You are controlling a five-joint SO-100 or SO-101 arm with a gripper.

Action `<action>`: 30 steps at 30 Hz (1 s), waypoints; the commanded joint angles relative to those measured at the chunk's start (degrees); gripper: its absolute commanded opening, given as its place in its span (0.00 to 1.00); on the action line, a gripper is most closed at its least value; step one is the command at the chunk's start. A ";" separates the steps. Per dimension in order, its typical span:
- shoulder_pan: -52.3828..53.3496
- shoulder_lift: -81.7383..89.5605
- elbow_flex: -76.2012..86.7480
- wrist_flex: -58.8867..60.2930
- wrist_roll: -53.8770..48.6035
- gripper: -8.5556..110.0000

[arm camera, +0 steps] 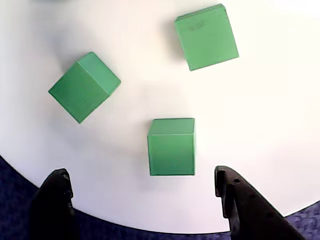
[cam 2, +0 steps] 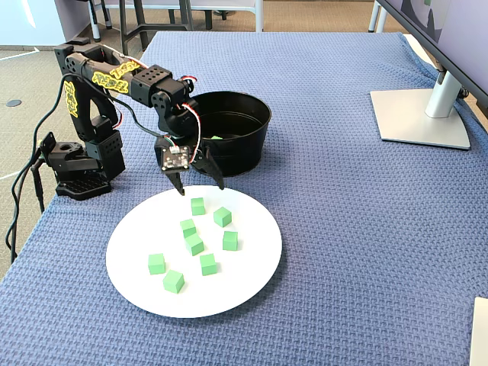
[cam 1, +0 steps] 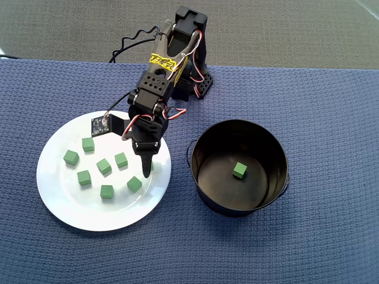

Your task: Pick up the green cubes from the white plate and place them in the black recipient

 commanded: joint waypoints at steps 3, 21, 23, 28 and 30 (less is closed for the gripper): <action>2.29 -2.46 -2.02 2.90 -10.90 0.32; 5.62 -8.35 -4.57 -1.49 -12.30 0.30; 5.80 -8.53 -3.87 -2.46 -12.48 0.30; 4.92 -5.27 1.14 -6.86 -10.90 0.29; 3.96 -4.13 1.85 -6.94 -9.58 0.29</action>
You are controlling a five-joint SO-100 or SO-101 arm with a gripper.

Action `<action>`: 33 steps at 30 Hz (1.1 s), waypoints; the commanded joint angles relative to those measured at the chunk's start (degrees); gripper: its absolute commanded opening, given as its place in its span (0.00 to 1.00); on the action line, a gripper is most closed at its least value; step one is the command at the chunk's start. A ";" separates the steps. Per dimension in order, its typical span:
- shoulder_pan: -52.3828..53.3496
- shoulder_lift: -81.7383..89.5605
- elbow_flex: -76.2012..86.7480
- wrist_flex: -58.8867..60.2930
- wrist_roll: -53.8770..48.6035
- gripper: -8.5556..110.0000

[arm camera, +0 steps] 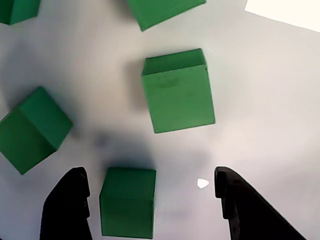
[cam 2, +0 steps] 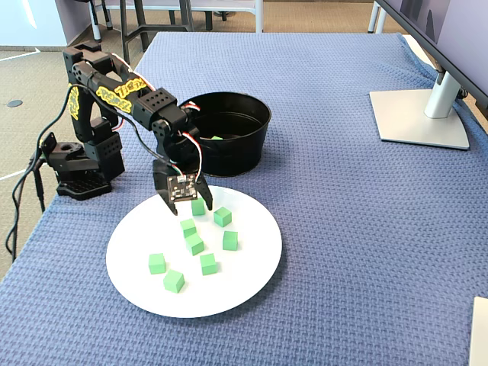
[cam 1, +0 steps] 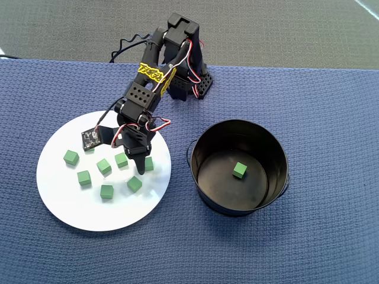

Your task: Pick up the green cubes from the white plate and place them in the black recipient

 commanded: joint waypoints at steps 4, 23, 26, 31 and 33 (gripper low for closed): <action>-3.34 5.62 2.11 -1.41 2.29 0.29; -5.01 5.80 0.26 -0.79 7.73 0.07; -5.10 6.42 0.70 -0.79 8.26 0.07; -3.69 16.88 0.53 2.37 14.24 0.07; -2.90 22.15 -1.14 3.96 18.37 0.07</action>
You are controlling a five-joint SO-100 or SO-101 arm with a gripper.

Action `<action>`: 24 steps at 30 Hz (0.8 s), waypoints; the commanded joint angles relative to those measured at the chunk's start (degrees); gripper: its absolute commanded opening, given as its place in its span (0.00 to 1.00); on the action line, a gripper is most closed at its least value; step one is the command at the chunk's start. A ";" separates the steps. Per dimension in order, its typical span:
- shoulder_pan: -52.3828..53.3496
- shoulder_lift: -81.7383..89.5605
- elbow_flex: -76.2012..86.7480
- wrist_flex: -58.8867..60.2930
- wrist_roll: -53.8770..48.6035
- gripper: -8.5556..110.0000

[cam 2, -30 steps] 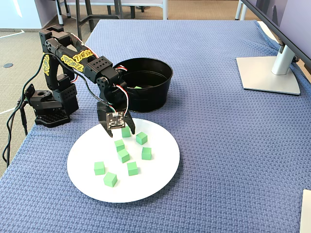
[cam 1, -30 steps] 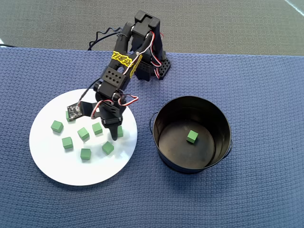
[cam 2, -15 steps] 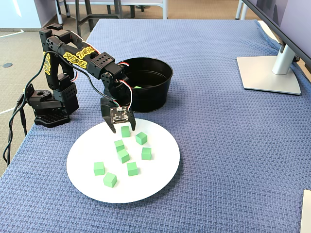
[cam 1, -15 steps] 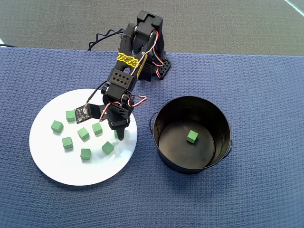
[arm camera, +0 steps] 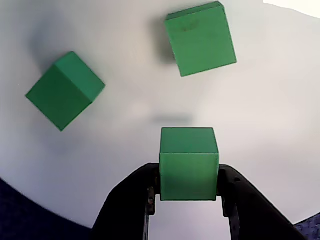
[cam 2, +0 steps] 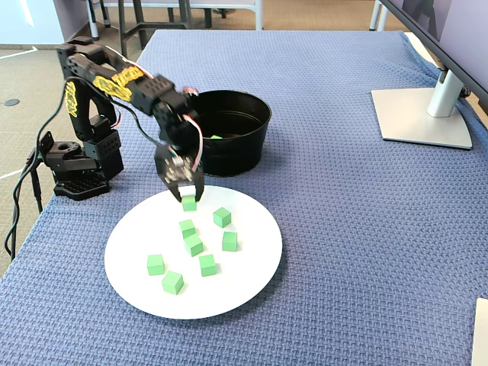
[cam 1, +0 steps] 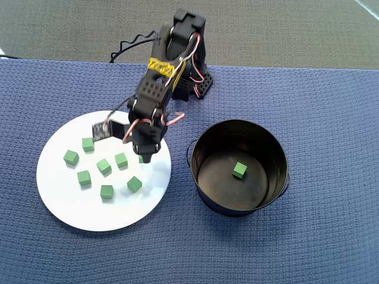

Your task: Pick up the green cubes from the white plate and place them in the black recipient

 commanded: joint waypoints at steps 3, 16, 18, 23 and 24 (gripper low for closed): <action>1.14 18.19 -6.77 5.89 11.60 0.07; -35.51 15.38 -23.82 15.12 35.95 0.07; -39.46 9.58 -26.02 15.03 37.97 0.07; -44.38 -1.41 -26.63 12.57 38.58 0.07; -44.56 -2.20 -25.66 11.60 38.32 0.07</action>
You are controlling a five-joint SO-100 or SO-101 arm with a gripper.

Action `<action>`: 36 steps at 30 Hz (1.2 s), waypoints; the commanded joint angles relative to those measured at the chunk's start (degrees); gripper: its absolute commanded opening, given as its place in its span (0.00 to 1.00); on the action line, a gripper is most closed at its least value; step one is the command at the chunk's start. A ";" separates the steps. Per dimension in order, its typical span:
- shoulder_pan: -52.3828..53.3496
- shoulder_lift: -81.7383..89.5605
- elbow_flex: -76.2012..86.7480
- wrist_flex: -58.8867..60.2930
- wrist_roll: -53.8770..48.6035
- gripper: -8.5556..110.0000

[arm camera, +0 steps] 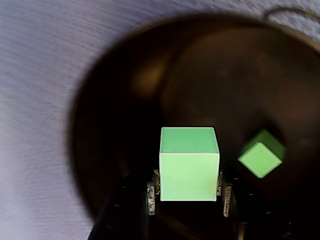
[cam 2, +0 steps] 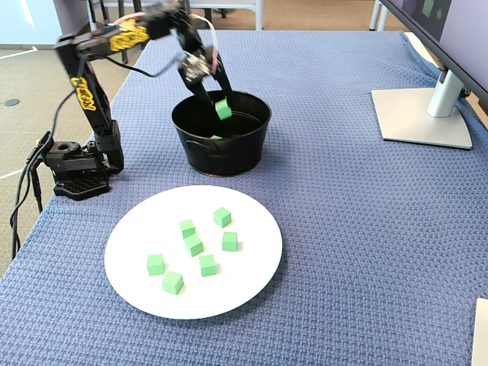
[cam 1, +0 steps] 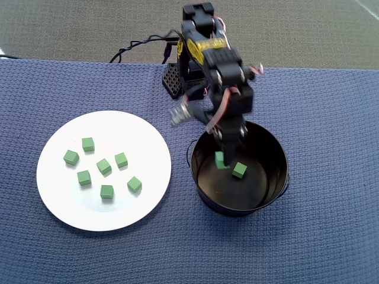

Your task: Pick up the green cubes from the white plate and place them in the black recipient

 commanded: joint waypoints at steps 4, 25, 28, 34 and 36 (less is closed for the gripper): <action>-3.08 -3.87 -0.44 -1.67 -4.22 0.40; 31.38 16.00 5.36 7.12 -36.21 0.29; 41.31 14.94 12.30 -2.20 -50.98 0.30; 50.45 10.72 24.35 -16.79 -71.81 0.31; 50.89 8.79 26.63 -19.78 -75.15 0.30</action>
